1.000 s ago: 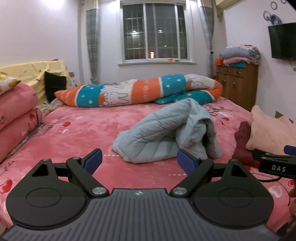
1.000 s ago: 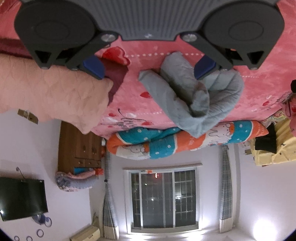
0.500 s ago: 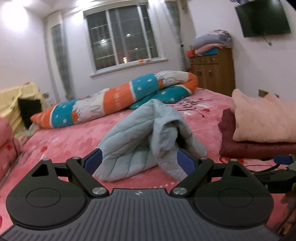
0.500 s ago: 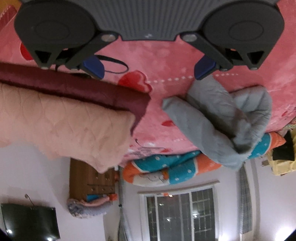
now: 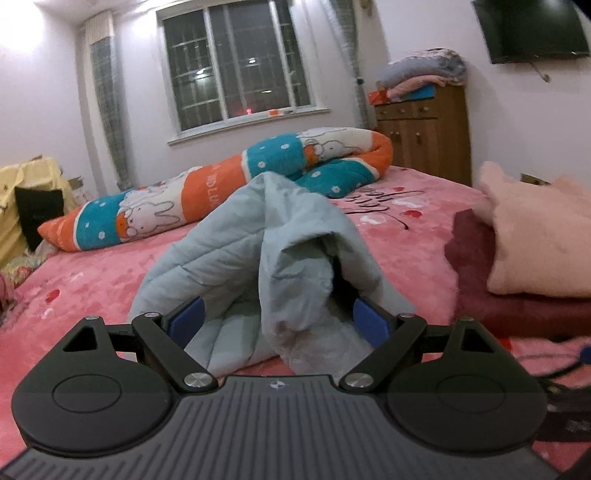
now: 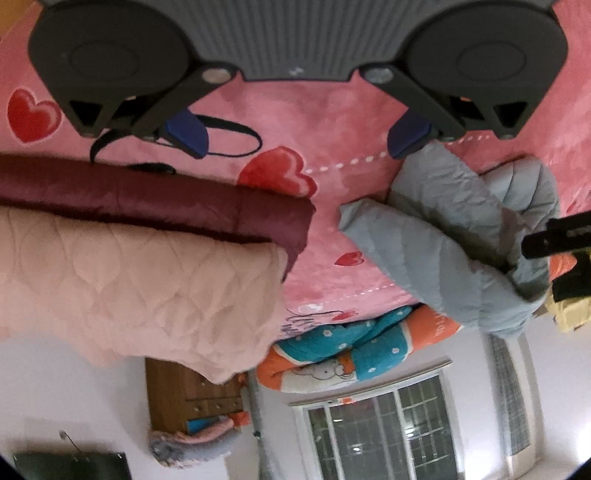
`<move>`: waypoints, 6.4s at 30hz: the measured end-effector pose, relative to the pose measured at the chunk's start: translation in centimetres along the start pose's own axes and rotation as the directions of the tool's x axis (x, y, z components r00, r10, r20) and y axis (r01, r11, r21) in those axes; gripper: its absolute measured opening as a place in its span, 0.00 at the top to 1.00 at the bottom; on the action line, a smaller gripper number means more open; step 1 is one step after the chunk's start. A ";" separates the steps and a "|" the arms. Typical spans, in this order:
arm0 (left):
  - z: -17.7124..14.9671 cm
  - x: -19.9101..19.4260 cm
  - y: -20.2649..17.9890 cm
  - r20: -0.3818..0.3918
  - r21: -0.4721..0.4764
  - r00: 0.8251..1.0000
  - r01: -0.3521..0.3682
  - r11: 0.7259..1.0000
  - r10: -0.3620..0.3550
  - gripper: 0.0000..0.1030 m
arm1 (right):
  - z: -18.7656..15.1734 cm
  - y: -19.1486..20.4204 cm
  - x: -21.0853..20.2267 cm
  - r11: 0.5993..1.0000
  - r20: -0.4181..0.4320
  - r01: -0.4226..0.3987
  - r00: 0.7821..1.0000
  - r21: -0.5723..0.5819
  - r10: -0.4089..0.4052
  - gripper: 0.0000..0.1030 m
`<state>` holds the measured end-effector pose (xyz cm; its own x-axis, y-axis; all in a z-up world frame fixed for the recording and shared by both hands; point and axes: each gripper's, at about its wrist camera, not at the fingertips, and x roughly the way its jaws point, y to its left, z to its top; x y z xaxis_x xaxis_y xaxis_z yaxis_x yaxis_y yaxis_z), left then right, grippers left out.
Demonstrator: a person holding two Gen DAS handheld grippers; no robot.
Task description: Fold large clothes
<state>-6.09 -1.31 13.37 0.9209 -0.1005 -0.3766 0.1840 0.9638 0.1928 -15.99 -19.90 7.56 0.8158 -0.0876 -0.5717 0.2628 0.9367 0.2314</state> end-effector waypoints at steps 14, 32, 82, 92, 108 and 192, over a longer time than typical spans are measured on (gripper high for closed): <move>0.7 6.1 1.2 0.029 -0.156 1.000 0.004 0.988 0.000 0.61 | 0.3 -1.2 1.7 0.995 -0.057 -0.022 0.998 0.099 0.028 0.01; 2.9 -3.2 7.1 0.170 -0.274 0.985 0.073 0.959 -0.027 0.97 | 0.2 0.0 1.5 0.974 -0.048 -0.198 0.978 0.107 0.204 0.01; -7.6 -11.8 7.5 -0.092 -0.093 0.974 0.197 0.976 -0.206 0.19 | -2.6 3.0 1.1 0.771 -0.149 -0.504 0.792 0.389 0.593 1.00; -10.1 -9.6 1.1 -0.110 0.271 0.978 0.203 0.941 -0.179 0.17 | -1.2 -0.7 0.2 0.658 -0.041 -0.562 0.744 0.502 0.667 1.00; -10.6 -2.6 -4.7 0.000 0.628 0.994 0.085 0.773 -0.109 0.19 | -0.6 -3.5 0.2 0.518 0.036 -0.616 0.663 0.594 0.748 1.00; -9.2 3.0 37.3 0.039 -0.482 0.925 -0.314 0.818 0.378 0.13 | 3.6 10.1 5.1 0.663 -0.004 -0.574 0.754 0.481 0.657 0.97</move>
<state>0.33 36.60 11.12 0.9349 0.2613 -0.2400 -0.3037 0.9391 -0.1606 -7.33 -12.11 9.87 0.7856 0.5505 -0.2825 -0.0468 0.5080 0.8601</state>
